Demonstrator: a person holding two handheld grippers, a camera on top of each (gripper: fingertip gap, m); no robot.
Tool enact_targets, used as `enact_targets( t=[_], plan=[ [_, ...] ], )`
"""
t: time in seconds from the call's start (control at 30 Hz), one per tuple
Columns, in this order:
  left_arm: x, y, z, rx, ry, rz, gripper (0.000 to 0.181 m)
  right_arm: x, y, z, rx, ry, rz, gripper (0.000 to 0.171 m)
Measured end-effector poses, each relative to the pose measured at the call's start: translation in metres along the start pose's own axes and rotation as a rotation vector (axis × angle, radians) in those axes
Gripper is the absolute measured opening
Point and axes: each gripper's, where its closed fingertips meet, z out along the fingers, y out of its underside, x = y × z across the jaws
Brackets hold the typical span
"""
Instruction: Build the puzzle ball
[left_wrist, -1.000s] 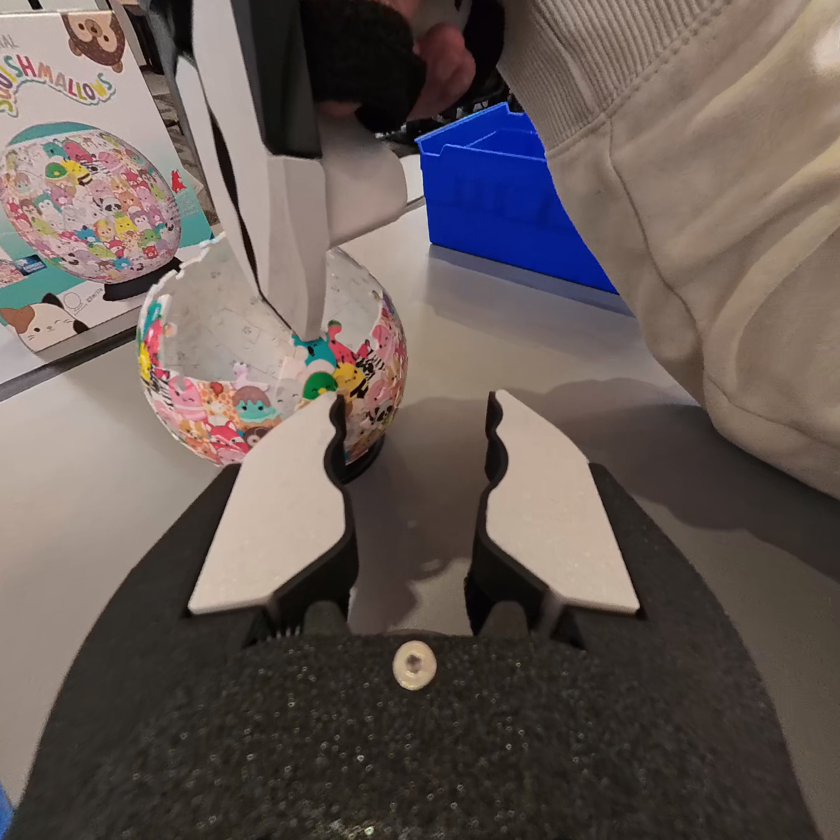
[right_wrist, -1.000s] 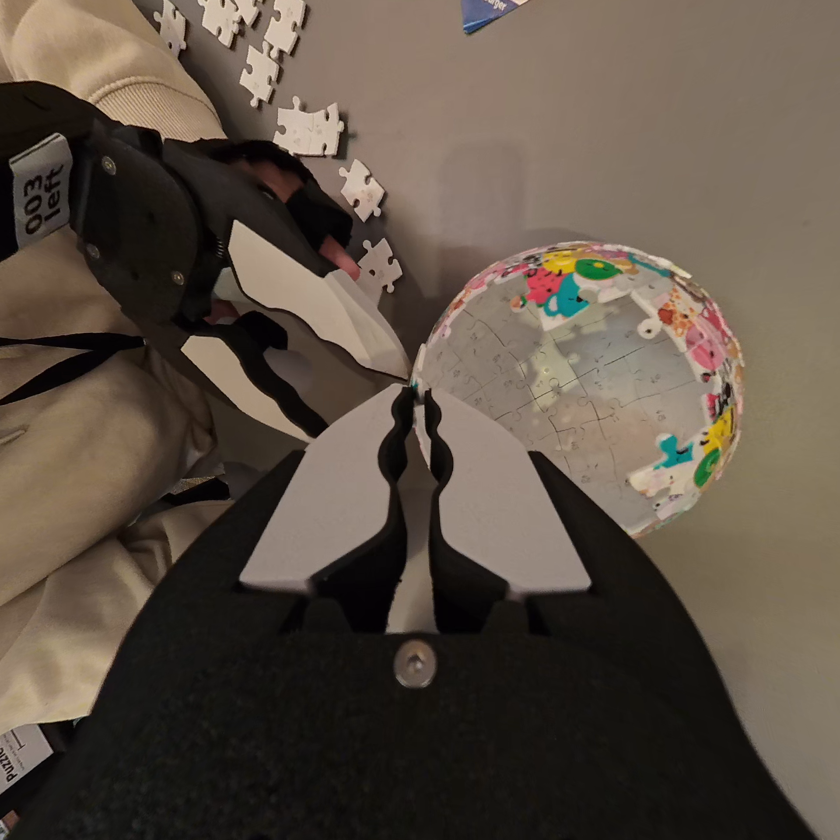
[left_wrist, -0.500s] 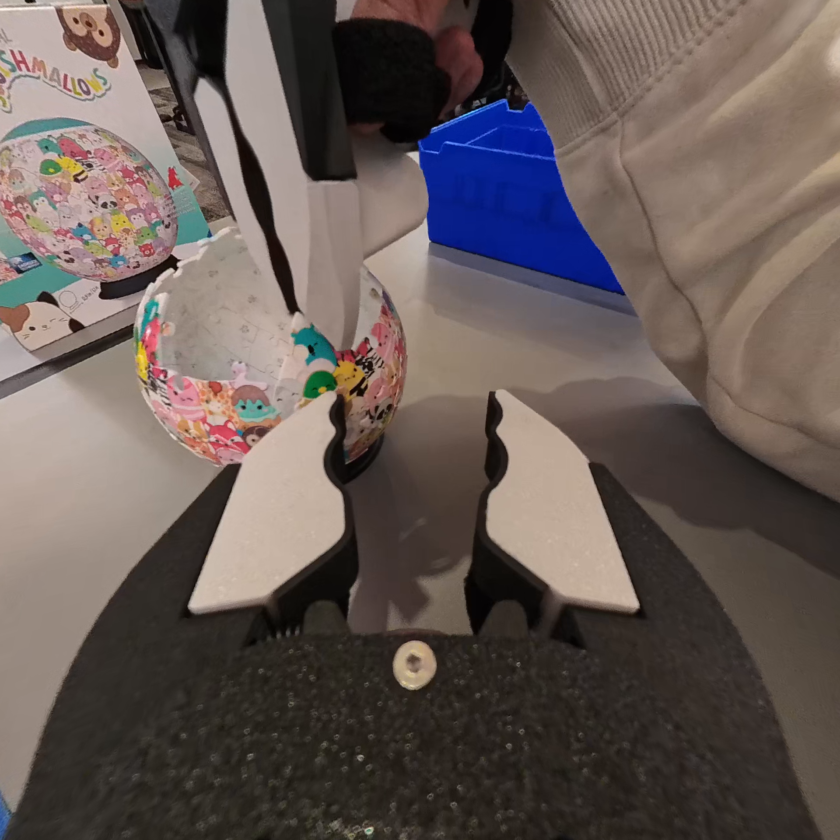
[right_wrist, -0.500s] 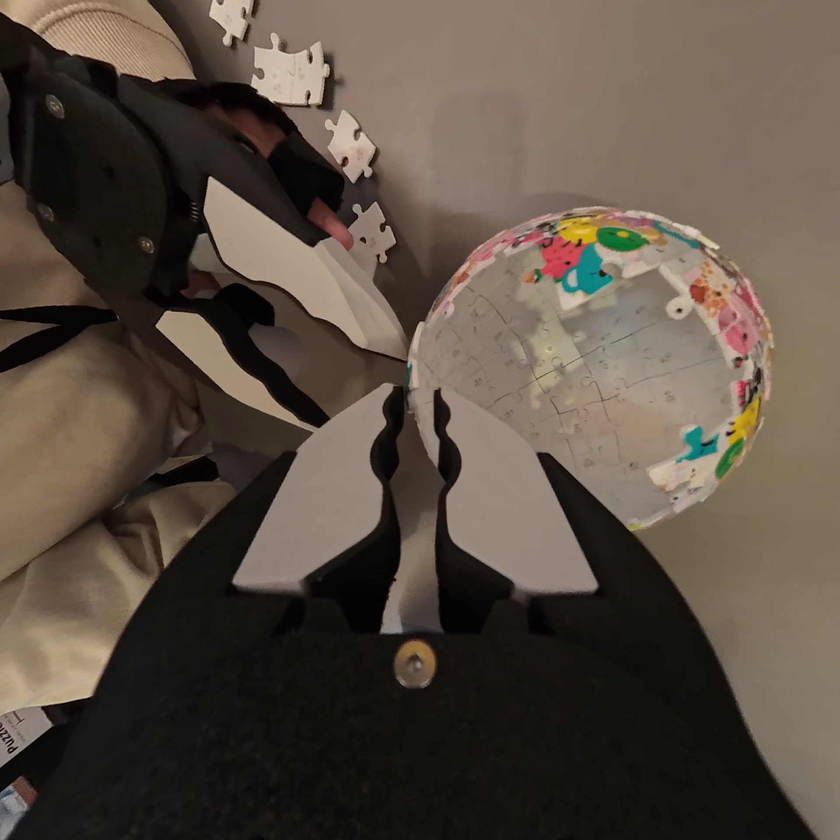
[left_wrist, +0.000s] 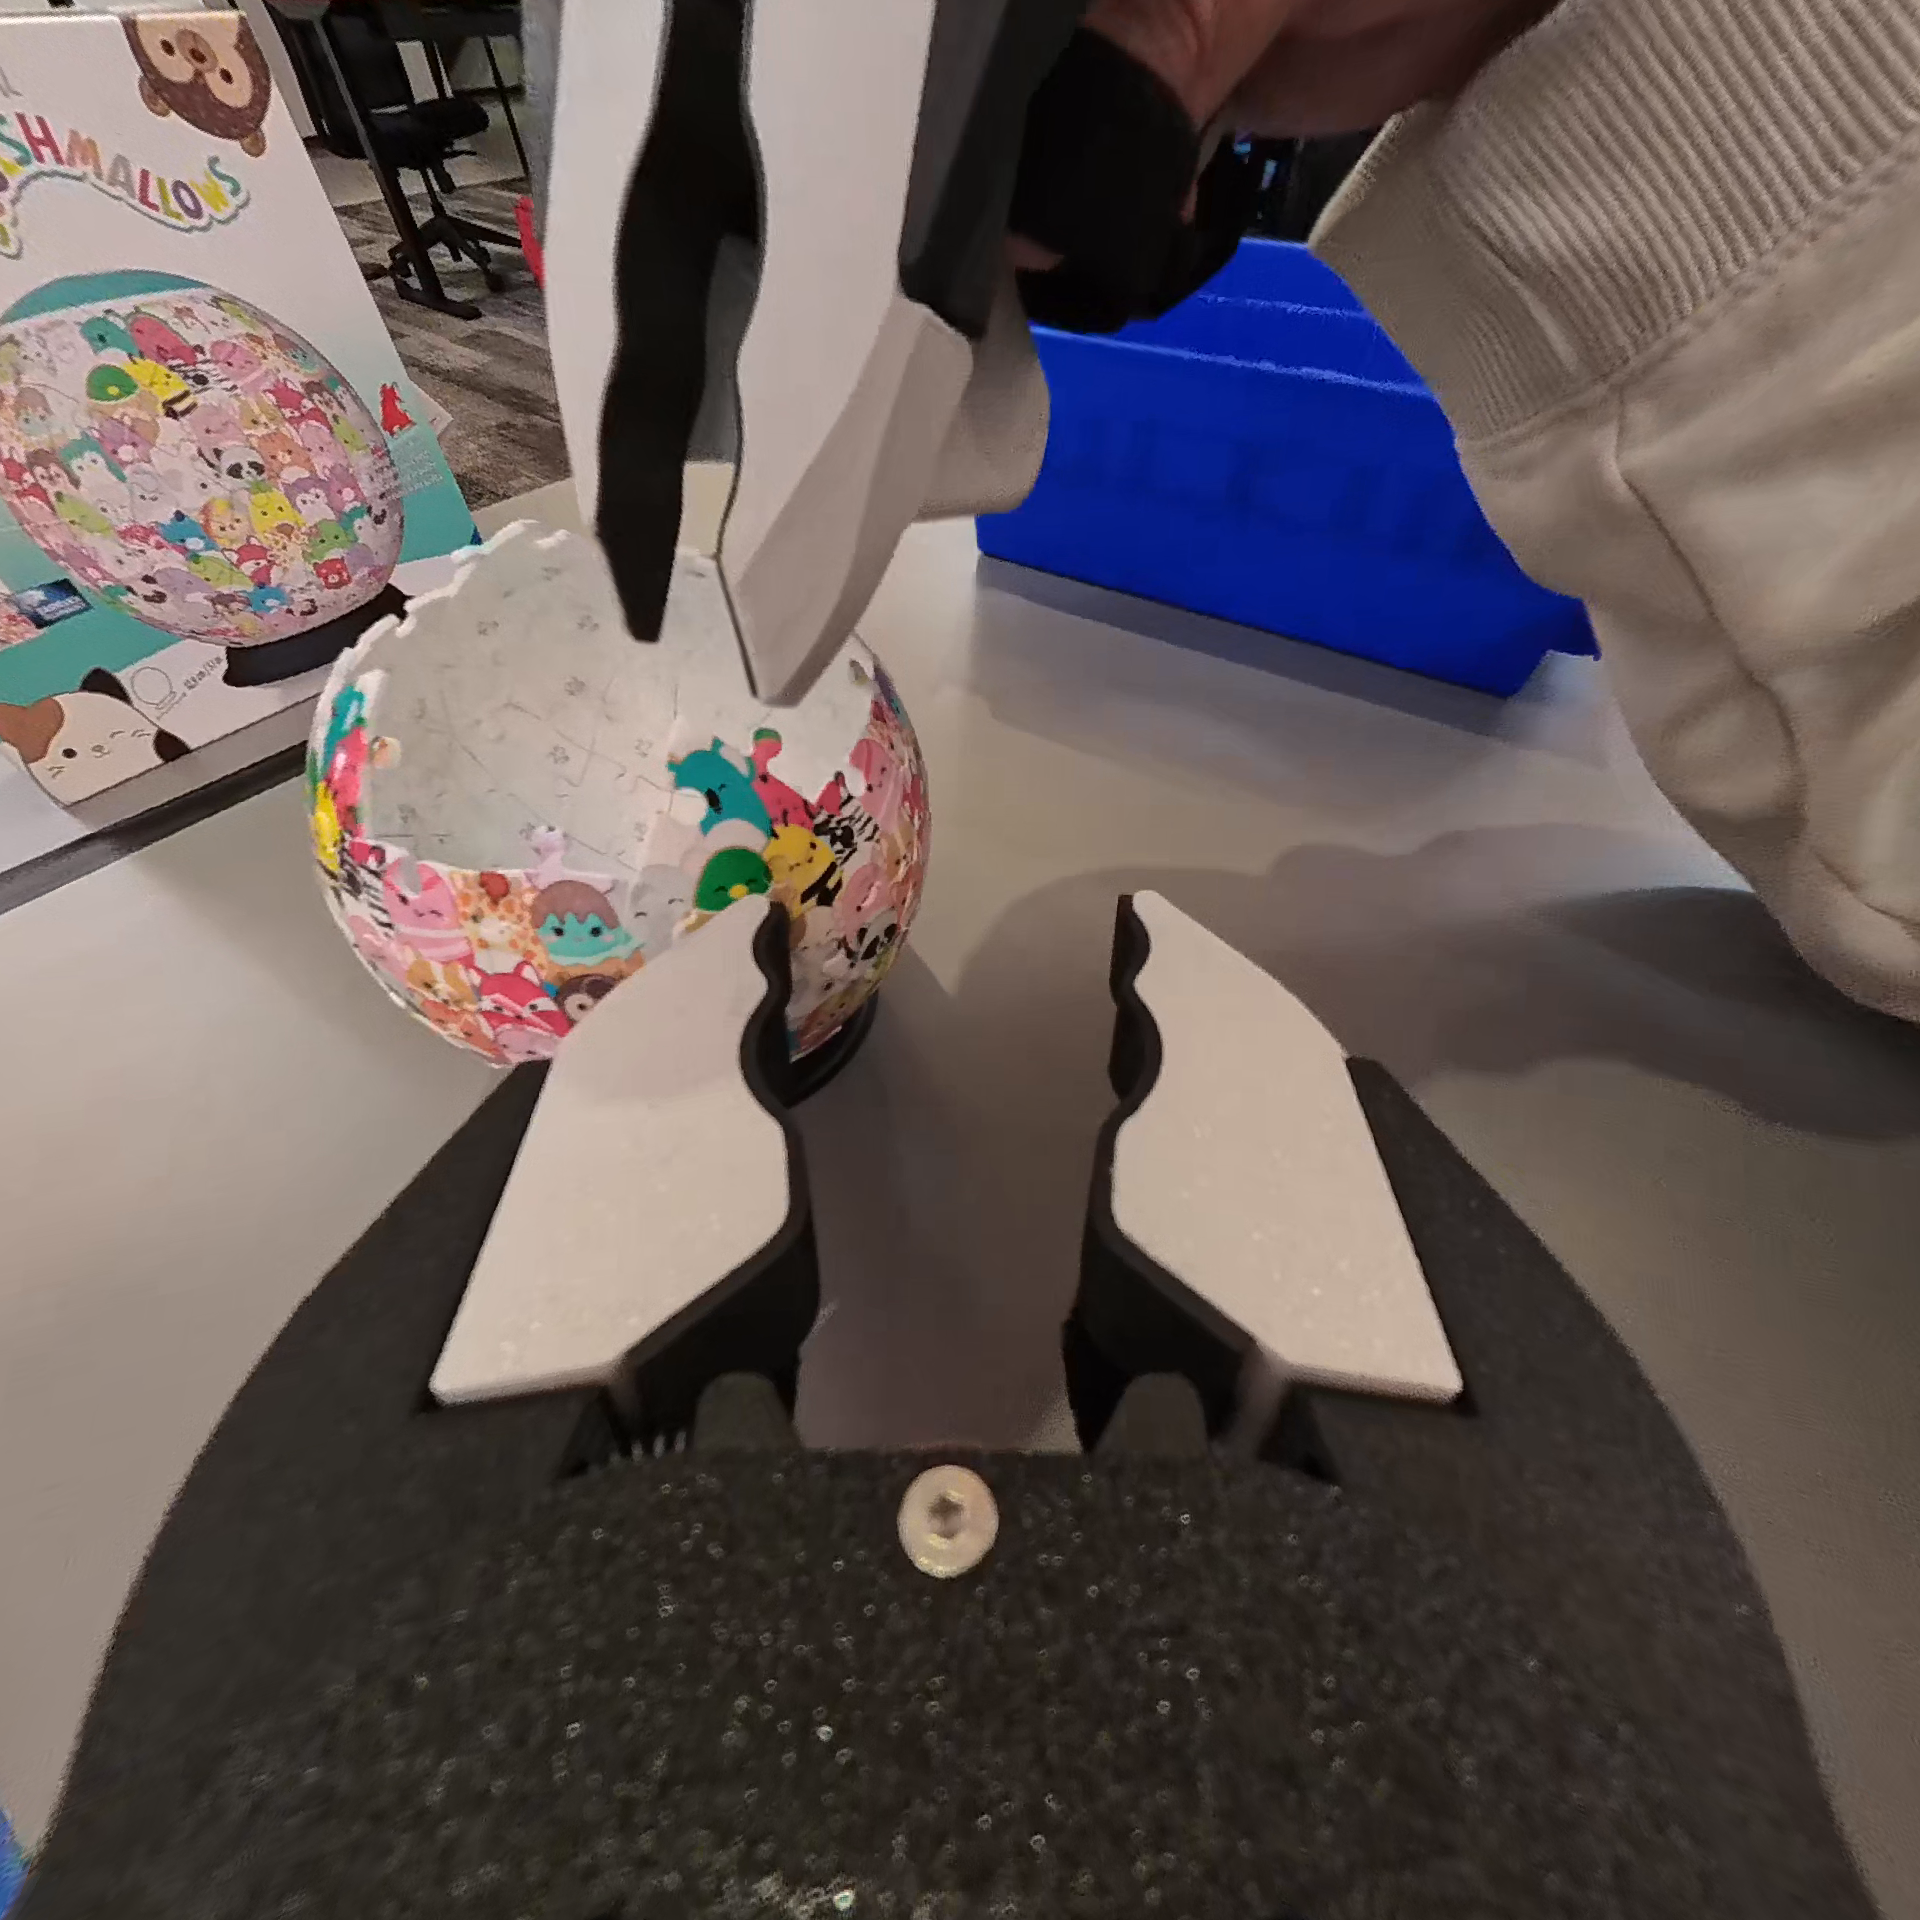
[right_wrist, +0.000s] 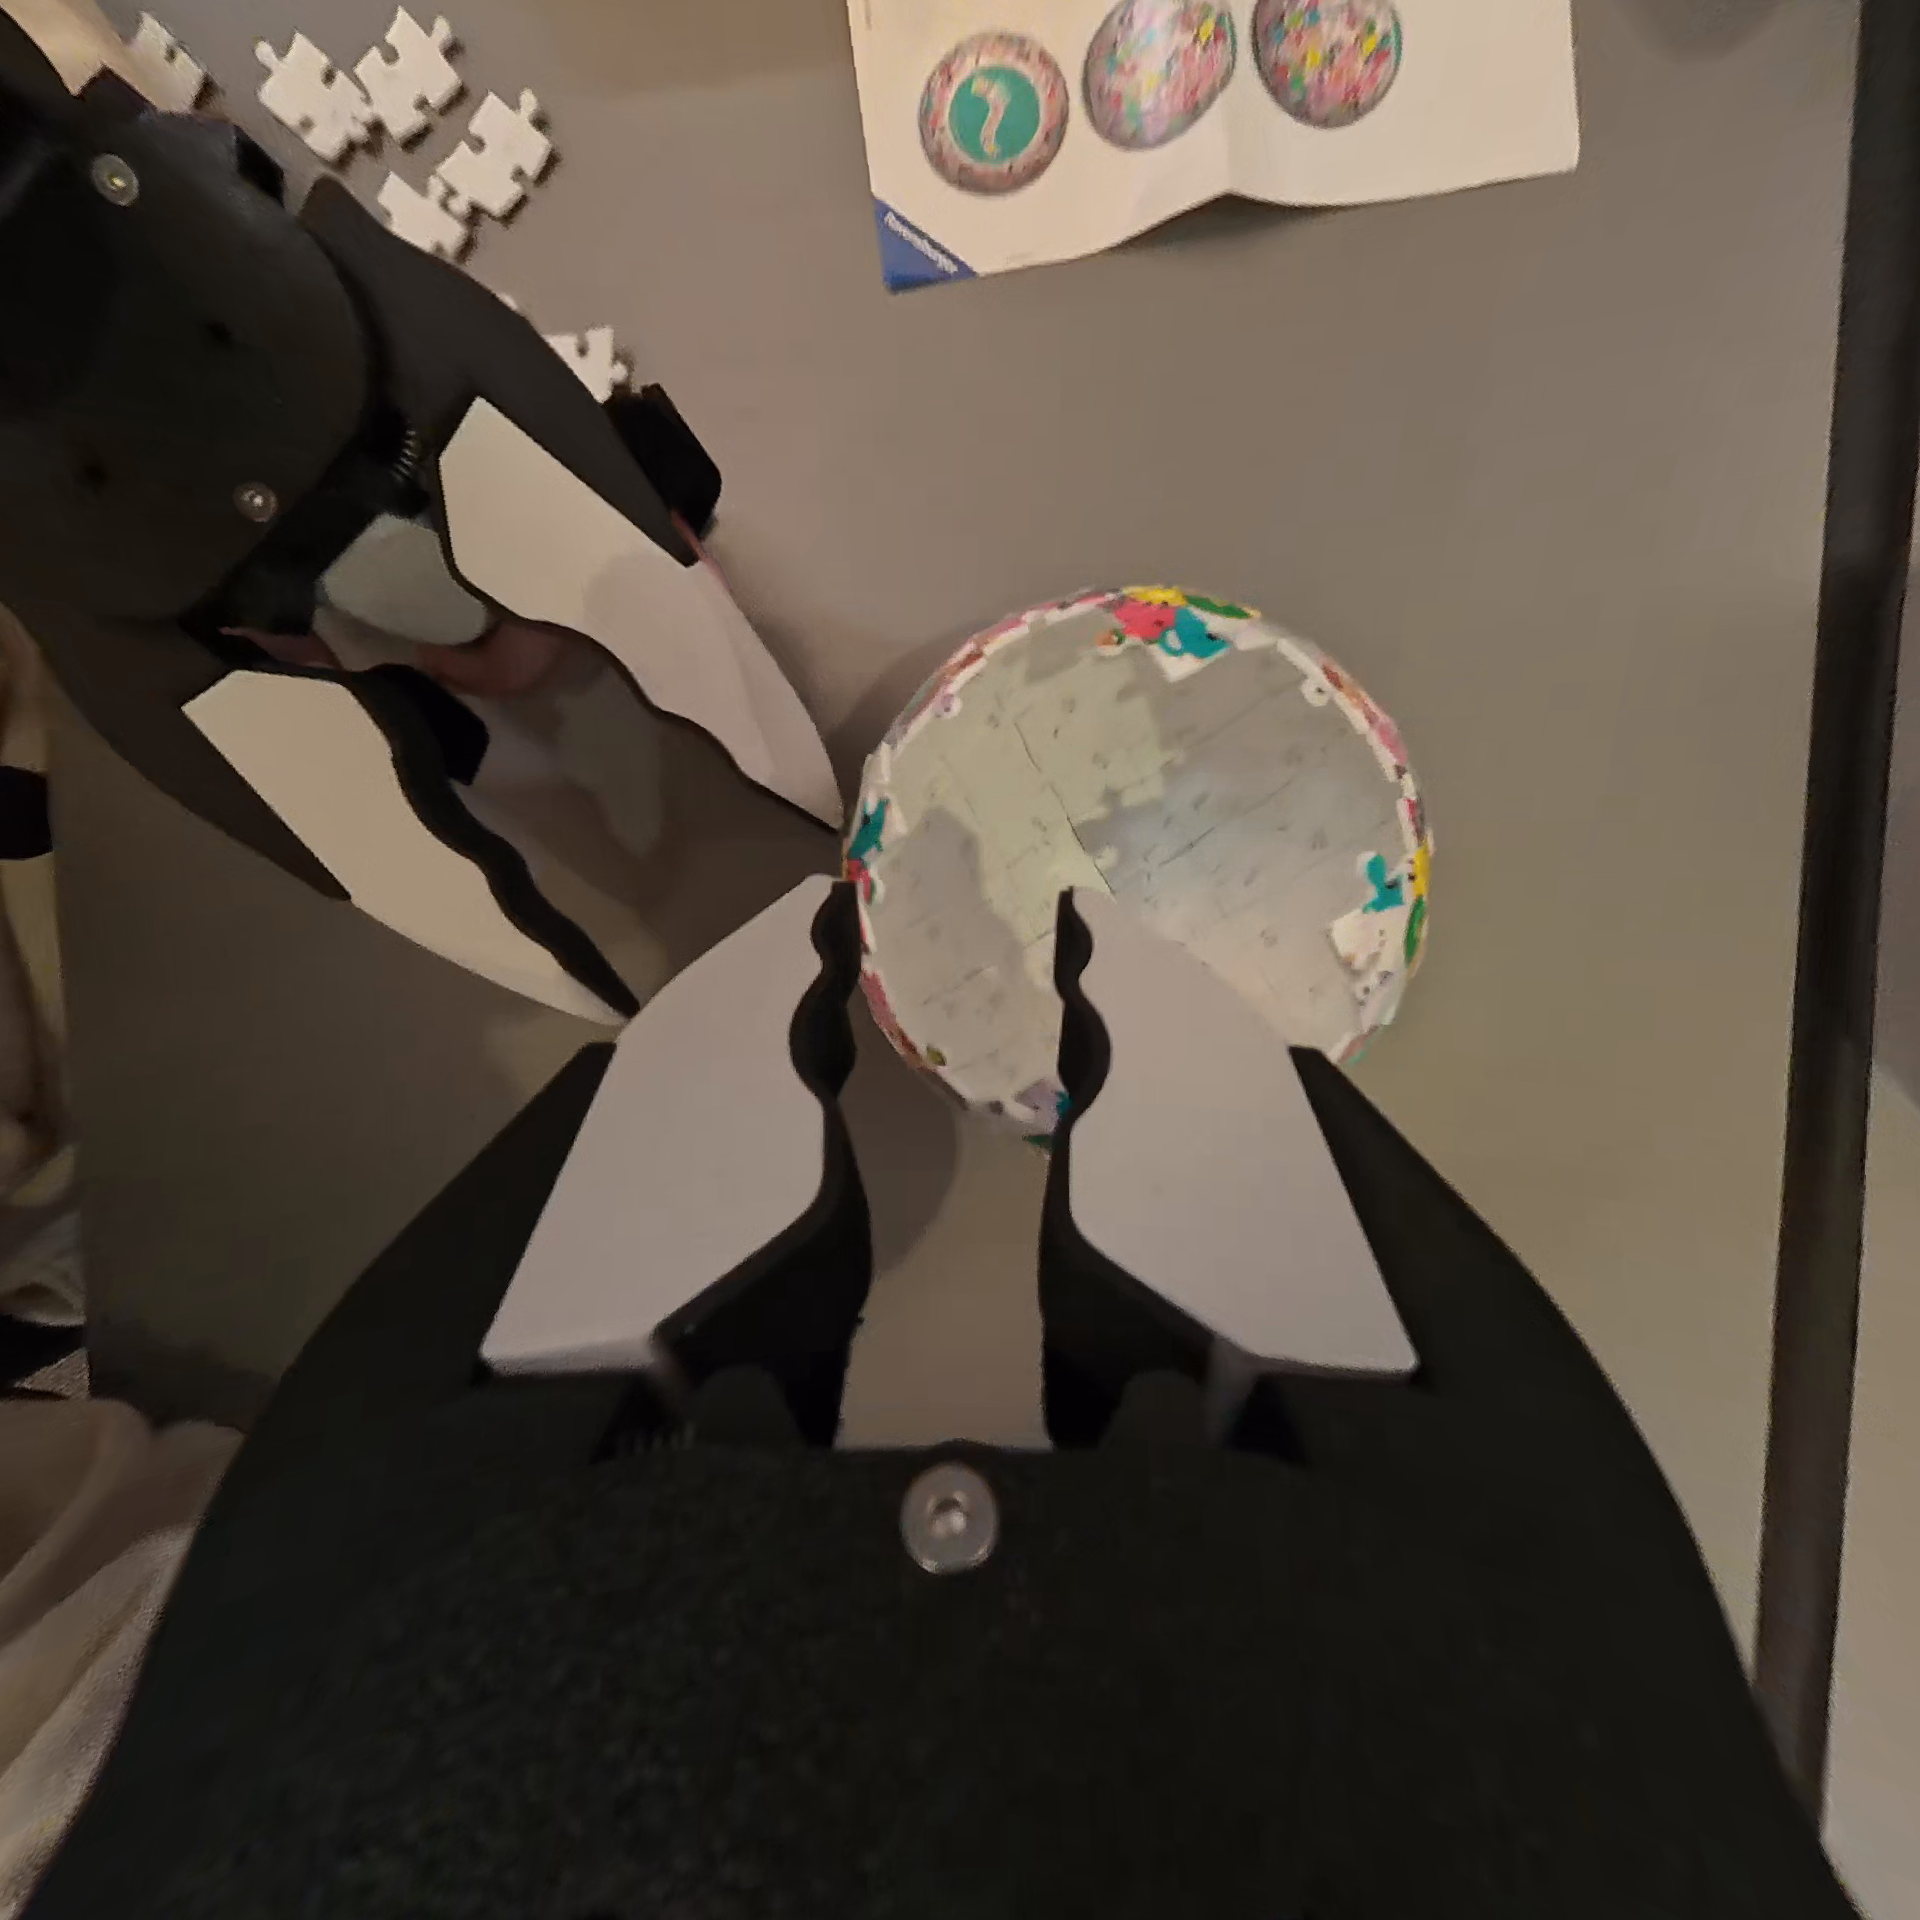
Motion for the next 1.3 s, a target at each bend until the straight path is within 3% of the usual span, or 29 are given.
enact_targets(
  t=[0.27, 0.7, 0.87, 1.0, 1.07, 1.17, 1.3],
  plan=[
    [-0.001, 0.001, -0.002, -0.002, 0.004, -0.012, 0.062, -0.016, -0.01, -0.005, 0.155, 0.005, -0.025, 0.028],
    [0.004, -0.001, -0.006, 0.003, 0.013, -0.011, 0.062, -0.014, -0.005, -0.002, 0.147, 0.09, -0.043, 0.027],
    [0.001, -0.006, -0.028, 0.012, 0.019, -0.034, 0.061, -0.02, -0.012, -0.013, 0.245, 0.2, -0.097, 0.023],
    [-0.01, -0.014, -0.044, 0.02, 0.024, -0.044, 0.052, -0.043, -0.018, -0.02, 0.437, 0.331, -0.191, 0.001],
    [-0.019, -0.02, -0.048, 0.009, 0.044, -0.034, 0.041, -0.047, -0.01, -0.014, 0.475, 0.462, -0.204, 0.0],
    [-0.027, -0.011, -0.052, -0.101, 0.088, -0.03, 0.04, -0.05, 0.004, -0.001, 0.481, 0.631, -0.172, 0.0],
    [-0.023, 0.002, -0.049, -0.133, 0.1, -0.011, 0.033, -0.053, 0.012, 0.003, 0.485, 0.584, -0.074, 0.003]
  ],
)
